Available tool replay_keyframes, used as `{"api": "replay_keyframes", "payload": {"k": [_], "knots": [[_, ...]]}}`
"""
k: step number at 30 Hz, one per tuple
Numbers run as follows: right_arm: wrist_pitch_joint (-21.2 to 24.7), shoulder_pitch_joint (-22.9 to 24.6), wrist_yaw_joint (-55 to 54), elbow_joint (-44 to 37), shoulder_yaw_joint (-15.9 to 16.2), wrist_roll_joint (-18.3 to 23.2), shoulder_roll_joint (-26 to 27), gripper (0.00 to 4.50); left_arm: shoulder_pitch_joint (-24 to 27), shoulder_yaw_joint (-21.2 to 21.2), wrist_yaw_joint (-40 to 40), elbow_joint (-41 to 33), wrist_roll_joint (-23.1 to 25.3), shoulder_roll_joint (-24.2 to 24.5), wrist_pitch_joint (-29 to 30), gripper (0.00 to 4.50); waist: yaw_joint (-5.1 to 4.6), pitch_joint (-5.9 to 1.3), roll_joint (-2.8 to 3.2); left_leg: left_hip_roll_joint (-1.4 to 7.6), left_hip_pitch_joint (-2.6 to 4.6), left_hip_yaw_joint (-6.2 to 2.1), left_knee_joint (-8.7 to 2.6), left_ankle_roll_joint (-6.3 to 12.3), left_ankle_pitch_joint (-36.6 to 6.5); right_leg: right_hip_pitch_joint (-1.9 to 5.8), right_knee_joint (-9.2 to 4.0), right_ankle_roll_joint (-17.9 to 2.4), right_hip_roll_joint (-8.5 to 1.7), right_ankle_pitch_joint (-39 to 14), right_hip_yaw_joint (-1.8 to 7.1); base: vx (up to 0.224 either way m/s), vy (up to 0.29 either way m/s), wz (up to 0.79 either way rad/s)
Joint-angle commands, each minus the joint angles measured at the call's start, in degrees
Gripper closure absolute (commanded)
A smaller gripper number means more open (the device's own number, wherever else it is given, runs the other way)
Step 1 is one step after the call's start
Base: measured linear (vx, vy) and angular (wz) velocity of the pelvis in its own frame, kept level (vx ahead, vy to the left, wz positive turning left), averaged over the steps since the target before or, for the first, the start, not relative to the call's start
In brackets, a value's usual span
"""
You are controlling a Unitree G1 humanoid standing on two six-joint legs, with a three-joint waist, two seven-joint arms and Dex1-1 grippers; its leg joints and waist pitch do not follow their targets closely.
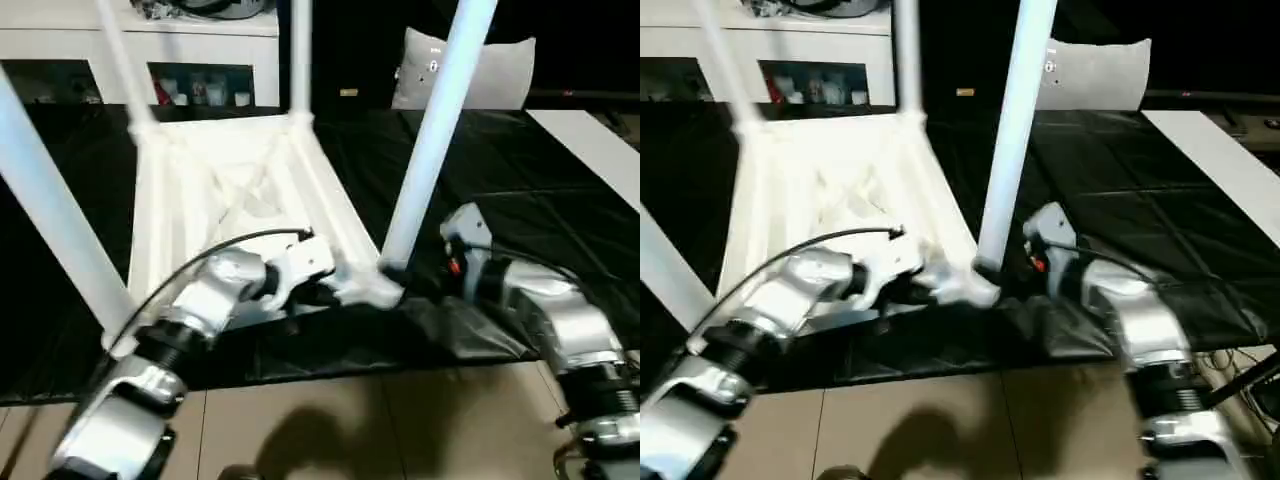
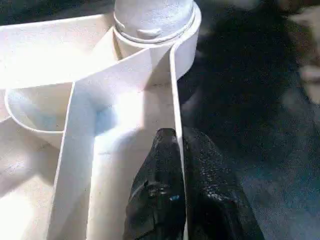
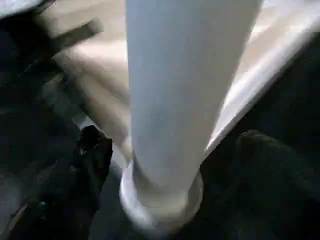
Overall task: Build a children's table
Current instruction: Rotate leg to tighten
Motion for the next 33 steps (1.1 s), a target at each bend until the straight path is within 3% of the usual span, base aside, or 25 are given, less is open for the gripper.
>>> {"api": "replay_keyframes", "payload": {"k": [1,3,4,5,7,9,11,17,27,31,32,33], "knots": [[1.83,0.48,5.16,-1.96,0.26,1.99,-1.62,0.27,0.02,-3.29,-4.42,-1.24,-0.09,-0.32,-2.8,4.5,-0.23,-3.44,-0.22,1.01,0.48,0.81,-3.23,3.12,-9.06,3.13,-4.43,-11.55,-3.08,-0.43,3.05,0.0,0.0,0.0],[2.95,0.61,11.12,-2.92,1.09,3.76,-3.82,0.42,-0.06,-4.29,-7.47,-1.45,-0.04,1.07,-4.05,4.5,0.04,-3.49,-0.21,1.05,0.37,0.84,-3.08,3.93,-8.69,3.25,-4.24,-12.0,-3.08,0.53,2.96,0.0,0.0,0.0],[3.05,0.59,12.59,-3.0,1.4,4.17,-4.23,0.44,0.0,-4.57,-8.3,-1.6,-0.11,1.35,-4.35,4.5,0.13,-3.47,-0.54,1.06,0.32,0.9,-3.04,4.31,-8.11,3.24,-4.22,-12.15,-3.09,0.86,2.94,0.0,0.0,0.0],[3.05,0.59,12.59,-3.0,1.4,4.17,-4.23,0.44,0.0,-4.57,-8.3,-1.6,-0.11,1.35,-4.35,4.5,0.29,-3.52,-0.4,1.07,0.27,0.91,-2.96,4.48,-7.41,3.17,-4.04,-12.54,-3.14,1.29,2.95,0.0,0.0,0.0],[3.65,0.66,16.06,-3.7,2.57,5.01,-5.05,0.74,0.19,-5.24,-10.57,-2.31,-0.53,1.99,-4.74,4.5,0.54,-3.5,-0.75,1.08,0.36,1.0,-2.91,4.52,-7.2,3.09,-4.1,-12.8,-3.18,0.85,2.93,0.0,0.0,0.0],[4.01,0.45,18.23,-3.79,3.48,5.49,-5.29,0.91,0.28,-5.52,-12.22,-2.79,-0.94,2.38,-5.11,4.5,0.9,-3.47,-0.49,1.22,0.42,0.99,-2.94,4.51,-7.23,2.93,-4.04,-12.85,-3.22,0.21,2.98,0.0,0.0,0.0],[3.52,0.18,19.2,-2.95,3.9,5.4,-5.31,1.06,0.27,-5.55,-12.77,-2.84,-1.03,2.43,-5.39,4.5,1.07,-3.46,-0.7,1.22,0.52,1.02,-2.99,4.12,-7.66,2.88,-4.15,-12.87,-3.26,-0.81,3.0,0.0,0.0,0.0],[0.62,-0.61,21.35,2.14,5.15,3.75,-3.83,1.62,0.21,-5.53,-13.88,-2.97,-1.34,2.43,-6.05,4.5,0.99,-3.47,-0.74,1.11,0.39,1.02,-3.03,3.17,-8.37,2.87,-4.26,-12.78,-3.3,-2.57,2.92,0.0,0.0,0.0],[-3.14,-0.28,23.26,7.87,5.35,3.66,-1.58,2.43,-0.03,-4.72,-12.18,-1.55,-1.05,2.13,-5.88,4.5,0.99,-3.57,-0.86,1.1,0.35,1.07,-2.86,3.73,-7.91,2.87,-4.11,-12.92,-3.34,-1.94,2.92,0.0,0.0,0.0],[-5.73,-0.77,19.11,13.56,4.63,2.81,2.24,2.54,-0.14,-3.61,-11.19,-1.69,-1.94,1.28,-4.02,4.5,0.59,-3.26,-0.85,1.03,0.23,1.05,-3.2,2.88,-10.12,2.83,-4.62,-12.49,-3.36,-6.03,2.78,0.0,0.0,0.0],[-6.52,-1.05,16.35,15.83,4.42,2.11,3.83,2.55,-0.22,-3.18,-10.5,-1.8,-2.24,0.87,-2.93,4.5,0.33,-3.07,-0.58,1.13,0.42,1.02,-3.53,1.95,-12.88,2.56,-5.14,-11.26,-3.49,-11.42,2.8,0.0,0.0,0.0],[-7.06,-1.33,12.14,17.99,4.33,1.12,5.93,2.57,-0.4,-2.6,-9.12,-1.91,-2.36,0.33,-1.36,4.5,0.25,-2.99,-0.21,1.15,0.5,0.95,-3.66,1.51,-14.08,2.43,-5.31,-10.91,-3.6,-13.42,2.85,0.0,0.0,0.0]]}}
